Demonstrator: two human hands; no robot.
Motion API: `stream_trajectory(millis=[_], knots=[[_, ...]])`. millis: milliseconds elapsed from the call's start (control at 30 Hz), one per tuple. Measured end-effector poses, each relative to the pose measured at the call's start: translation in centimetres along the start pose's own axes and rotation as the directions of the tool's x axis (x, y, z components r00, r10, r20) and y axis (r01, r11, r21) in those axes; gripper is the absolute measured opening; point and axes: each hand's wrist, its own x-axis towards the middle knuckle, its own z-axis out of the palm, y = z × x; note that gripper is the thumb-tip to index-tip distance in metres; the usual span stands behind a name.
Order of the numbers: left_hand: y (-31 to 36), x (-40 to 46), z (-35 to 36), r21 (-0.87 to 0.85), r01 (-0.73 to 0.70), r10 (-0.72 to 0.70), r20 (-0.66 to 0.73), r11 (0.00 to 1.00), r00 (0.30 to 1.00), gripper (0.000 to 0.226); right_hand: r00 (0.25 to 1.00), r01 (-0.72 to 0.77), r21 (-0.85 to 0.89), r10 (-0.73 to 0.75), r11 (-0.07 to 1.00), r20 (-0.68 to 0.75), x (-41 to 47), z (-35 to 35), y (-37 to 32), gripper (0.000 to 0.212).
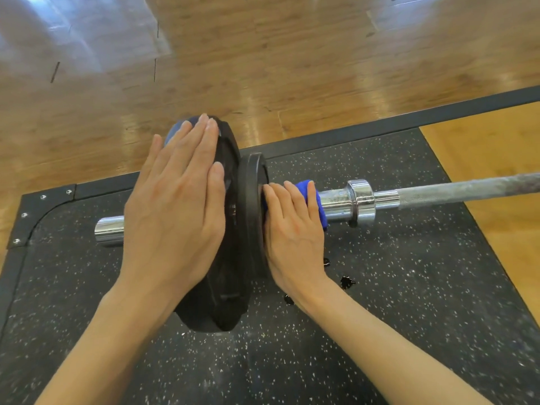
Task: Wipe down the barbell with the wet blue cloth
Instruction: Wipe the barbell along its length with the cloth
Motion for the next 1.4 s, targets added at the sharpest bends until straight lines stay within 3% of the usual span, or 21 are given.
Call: stream_trajectory(millis=[133,233,367,533,600,667,733,800,933,1067,1167,1300,1400], knots=[[0.1,-0.3,-0.2,0.000,-0.010,0.010,0.008,1.000,1.000,0.054,0.993,0.104,-0.025,-0.102,0.994,0.055,-0.1,-0.3,0.5,0.040],[0.1,-0.5,-0.3,0.012,-0.024,0.024,0.011,1.000,1.000,0.054,0.974,0.221,-0.153,-0.212,0.963,0.074,0.9,-1.0,2.8,0.038],[0.4,-0.6,0.0,0.031,-0.017,0.017,0.005,0.999,1.000,0.053,0.997,0.058,-0.056,-0.055,0.997,0.057,1.1,-0.1,-0.3,0.023],[0.4,-1.0,-0.3,0.017,-0.002,0.003,-0.016,1.000,1.000,0.053,0.971,0.233,-0.120,-0.224,0.965,0.082,0.9,-0.7,2.3,0.039],[0.6,-1.1,-0.3,0.017,-0.011,0.011,-0.018,1.000,1.000,0.053,0.982,0.185,-0.161,-0.178,0.969,0.061,1.1,-1.2,2.8,0.039],[0.7,-1.1,-0.2,0.032,-0.020,0.021,-0.022,0.999,1.000,0.052,0.993,0.111,-0.092,-0.106,0.990,0.058,0.5,-0.4,0.6,0.037],[0.8,-1.2,-0.2,0.042,-0.023,0.024,-0.018,0.999,1.000,0.052,0.988,0.149,-0.049,-0.147,0.988,0.042,0.1,0.3,0.4,0.037],[0.9,-1.3,-0.3,0.040,-0.018,0.018,-0.013,0.999,1.000,0.052,0.972,0.228,-0.129,-0.219,0.965,0.081,1.0,-0.6,2.6,0.034],[0.8,-1.1,-0.3,0.053,-0.009,0.010,-0.019,0.999,1.000,0.052,0.996,0.085,-0.224,-0.077,0.971,0.048,2.9,-0.7,1.3,0.035],[0.9,-1.4,-0.2,0.035,-0.003,0.004,-0.027,0.999,1.000,0.052,0.985,0.174,-0.219,-0.168,0.960,0.046,2.4,-0.2,2.2,0.033],[1.0,-1.3,-0.2,0.042,-0.013,0.015,-0.042,0.999,0.999,0.052,0.994,0.108,-0.225,-0.107,0.968,0.016,2.6,-0.4,2.0,0.031],[0.9,-1.5,-0.2,0.044,-0.005,0.006,-0.027,0.999,1.000,0.052,0.983,0.181,-0.198,-0.175,0.963,0.049,3.3,-0.2,1.5,0.034],[1.0,-1.5,-0.3,0.049,-0.011,0.012,-0.020,0.999,1.000,0.053,0.998,0.069,-0.230,-0.067,0.971,0.016,4.2,-0.9,2.0,0.036]])
